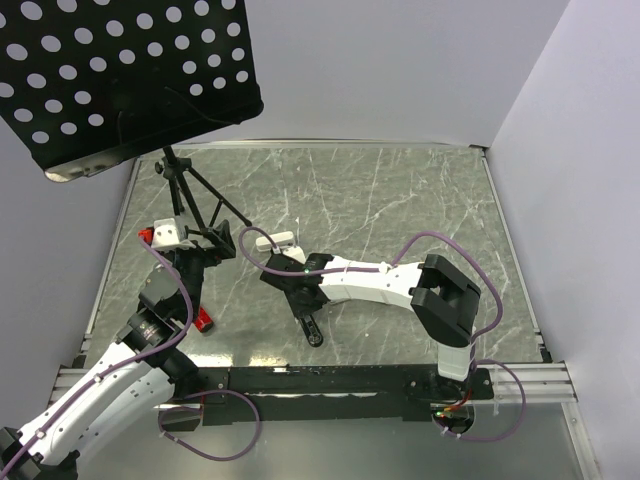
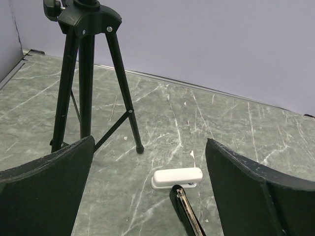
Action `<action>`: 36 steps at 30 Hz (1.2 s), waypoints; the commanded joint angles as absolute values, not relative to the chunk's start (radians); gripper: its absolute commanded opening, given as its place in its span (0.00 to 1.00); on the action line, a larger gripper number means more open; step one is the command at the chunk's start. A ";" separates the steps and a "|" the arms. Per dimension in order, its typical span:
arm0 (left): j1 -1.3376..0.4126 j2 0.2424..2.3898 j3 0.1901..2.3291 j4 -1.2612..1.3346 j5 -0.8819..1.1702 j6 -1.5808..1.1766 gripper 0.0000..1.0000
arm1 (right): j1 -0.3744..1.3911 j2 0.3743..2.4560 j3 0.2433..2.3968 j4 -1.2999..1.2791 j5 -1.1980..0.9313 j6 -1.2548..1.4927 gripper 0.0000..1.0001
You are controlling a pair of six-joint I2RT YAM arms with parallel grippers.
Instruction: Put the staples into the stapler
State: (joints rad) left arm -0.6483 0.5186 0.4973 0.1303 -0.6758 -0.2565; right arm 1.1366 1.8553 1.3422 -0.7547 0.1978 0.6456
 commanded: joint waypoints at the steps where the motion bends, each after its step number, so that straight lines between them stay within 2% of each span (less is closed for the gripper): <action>1: -0.643 0.509 0.502 0.155 -0.667 -0.261 0.99 | 1.141 1.850 1.344 -0.762 0.221 0.660 0.29; 7: -0.644 0.511 0.502 0.153 -0.667 -0.261 0.99 | 1.141 1.833 1.350 -0.767 0.235 0.669 0.35; 26: -0.644 0.509 0.503 0.149 -0.663 -0.264 0.99 | 1.078 1.802 1.325 -0.739 0.253 0.696 0.38; 32: -0.643 0.514 0.503 0.149 -0.660 -0.265 1.00 | 1.046 1.802 1.379 -0.689 0.235 0.644 0.52; 36: -0.643 0.518 0.503 0.147 -0.658 -0.268 0.99 | 1.043 1.824 1.405 -0.699 0.233 0.618 0.54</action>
